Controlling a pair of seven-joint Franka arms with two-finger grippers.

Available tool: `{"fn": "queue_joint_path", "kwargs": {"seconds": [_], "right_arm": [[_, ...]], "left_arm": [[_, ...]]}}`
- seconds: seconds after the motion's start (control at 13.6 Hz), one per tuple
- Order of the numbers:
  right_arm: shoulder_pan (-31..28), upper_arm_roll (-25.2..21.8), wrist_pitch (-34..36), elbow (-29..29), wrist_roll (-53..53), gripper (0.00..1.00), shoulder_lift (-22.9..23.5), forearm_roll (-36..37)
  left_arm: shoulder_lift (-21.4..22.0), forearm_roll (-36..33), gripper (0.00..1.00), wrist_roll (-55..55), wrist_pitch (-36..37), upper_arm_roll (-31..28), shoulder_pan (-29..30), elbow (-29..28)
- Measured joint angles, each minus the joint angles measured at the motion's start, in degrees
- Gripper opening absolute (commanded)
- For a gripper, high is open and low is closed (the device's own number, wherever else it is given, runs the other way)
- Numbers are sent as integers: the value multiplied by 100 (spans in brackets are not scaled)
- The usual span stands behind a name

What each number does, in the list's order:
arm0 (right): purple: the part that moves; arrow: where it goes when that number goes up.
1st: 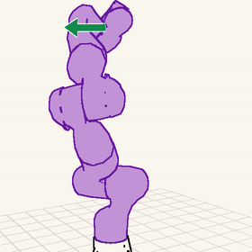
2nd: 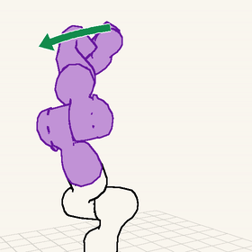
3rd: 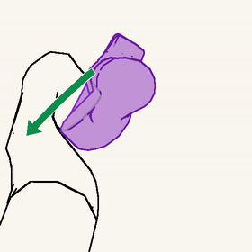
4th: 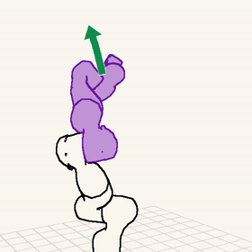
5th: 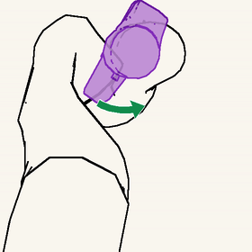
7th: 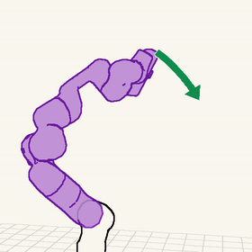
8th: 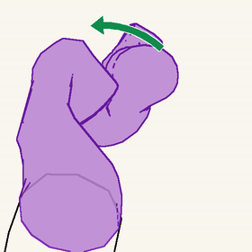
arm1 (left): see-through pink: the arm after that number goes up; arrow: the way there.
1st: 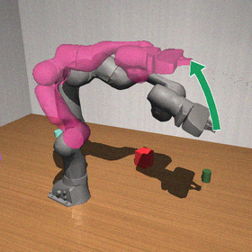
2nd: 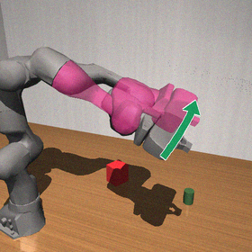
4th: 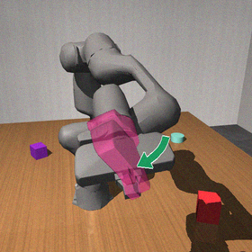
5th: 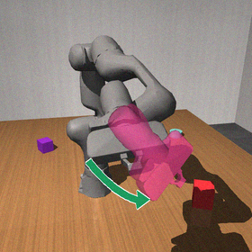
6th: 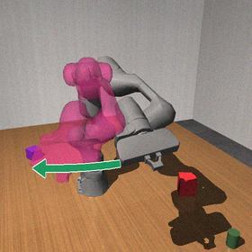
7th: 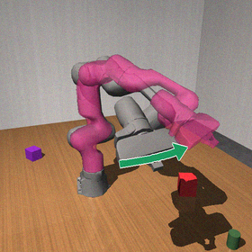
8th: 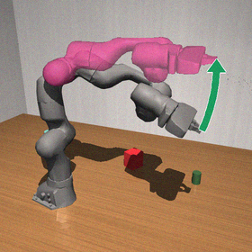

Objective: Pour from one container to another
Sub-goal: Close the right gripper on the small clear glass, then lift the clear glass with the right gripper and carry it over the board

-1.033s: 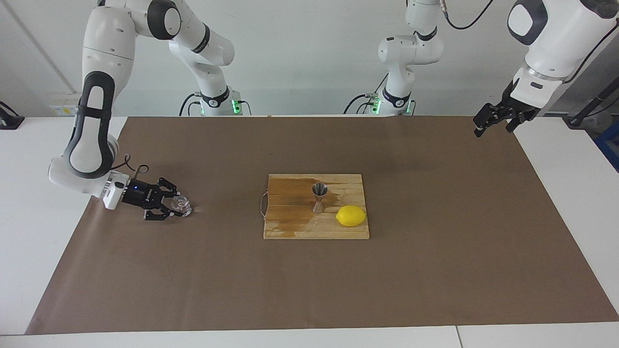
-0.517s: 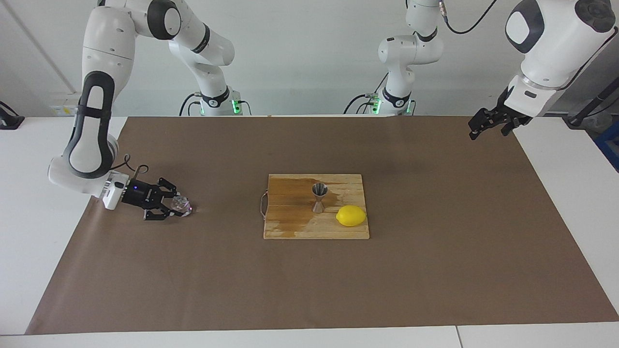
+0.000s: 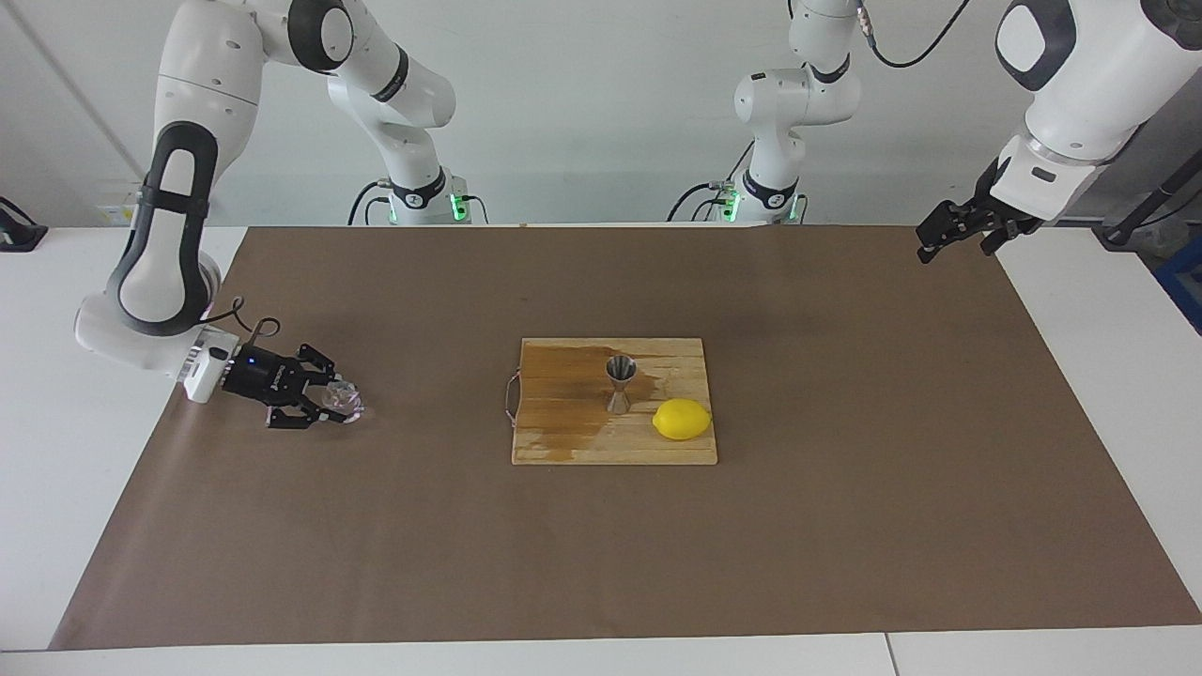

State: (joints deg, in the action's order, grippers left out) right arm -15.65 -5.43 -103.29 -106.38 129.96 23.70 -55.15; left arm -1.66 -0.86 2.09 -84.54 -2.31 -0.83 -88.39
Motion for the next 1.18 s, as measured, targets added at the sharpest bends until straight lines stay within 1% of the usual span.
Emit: {"fn": "queue_joint_path", "kwargs": {"seconds": [0.3, 0.74, 0.96, 1.18], "right_arm": [[413, 4, -71, 4, -791, 30, -466, 0], [1392, 22, -721, 5, -1954, 30, -822, 0], [1835, 27, -884, 5, -2150, 30, -913, 0], [2133, 30, -947, 5, -2151, 30, -955, 0]], "left_arm": [[45, -1, 100, -1, -15, 42, -2, 81], [46, -1, 100, -1, -103, 44, -2, 78], [47, -1, 100, 0, -103, 42, 23, 73], [47, -1, 100, 0, -98, 40, 42, 68]]}}
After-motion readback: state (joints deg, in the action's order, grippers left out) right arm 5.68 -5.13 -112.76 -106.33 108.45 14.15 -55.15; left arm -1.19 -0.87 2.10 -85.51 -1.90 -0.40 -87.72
